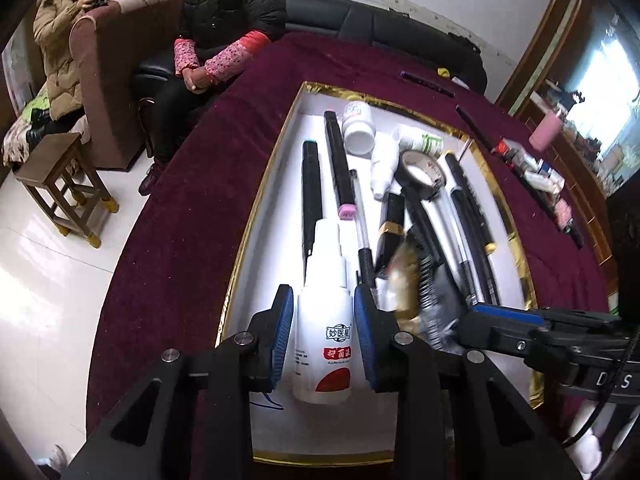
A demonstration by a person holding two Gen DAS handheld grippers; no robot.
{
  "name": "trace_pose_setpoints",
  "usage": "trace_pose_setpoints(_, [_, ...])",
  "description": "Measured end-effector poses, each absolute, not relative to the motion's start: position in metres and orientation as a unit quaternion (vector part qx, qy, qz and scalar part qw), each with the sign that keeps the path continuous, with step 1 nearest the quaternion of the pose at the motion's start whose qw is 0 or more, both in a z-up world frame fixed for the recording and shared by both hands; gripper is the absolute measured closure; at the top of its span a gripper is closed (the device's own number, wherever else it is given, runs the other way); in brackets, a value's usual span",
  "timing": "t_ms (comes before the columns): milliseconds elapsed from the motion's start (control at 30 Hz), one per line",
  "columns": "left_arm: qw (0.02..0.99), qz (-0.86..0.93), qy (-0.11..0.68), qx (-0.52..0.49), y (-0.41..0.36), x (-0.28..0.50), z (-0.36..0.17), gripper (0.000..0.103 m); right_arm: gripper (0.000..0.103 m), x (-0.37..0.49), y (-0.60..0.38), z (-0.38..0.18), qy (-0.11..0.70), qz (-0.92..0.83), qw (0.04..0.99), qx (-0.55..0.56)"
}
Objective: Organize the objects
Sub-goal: 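Move both open grippers back over the cluttered table, then grasp the pink plush toy with the left gripper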
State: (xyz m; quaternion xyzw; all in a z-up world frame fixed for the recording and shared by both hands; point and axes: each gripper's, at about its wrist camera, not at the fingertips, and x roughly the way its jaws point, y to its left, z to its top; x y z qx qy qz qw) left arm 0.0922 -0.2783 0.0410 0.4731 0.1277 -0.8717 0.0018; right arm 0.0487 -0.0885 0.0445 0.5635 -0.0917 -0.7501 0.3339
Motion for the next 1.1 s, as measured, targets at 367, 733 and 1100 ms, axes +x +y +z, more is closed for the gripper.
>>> trace_pose_setpoints(367, [-0.049,-0.913,0.187,0.358,-0.262,0.112,0.109,0.052,0.057,0.043,-0.019,0.080,-0.142,-0.788,0.343,0.492])
trace_pose_setpoints(733, [-0.210,-0.893,0.140,0.372,-0.109,0.046,0.139,0.052,0.051,0.001,0.185,0.079,-0.195,-0.853,0.166,0.455])
trace_pose_setpoints(1100, [-0.274,-0.857,-0.006,0.437,0.098,-0.052,0.086,0.052,0.051,-0.021,0.319,0.072,-0.240,-0.862,0.064,0.442])
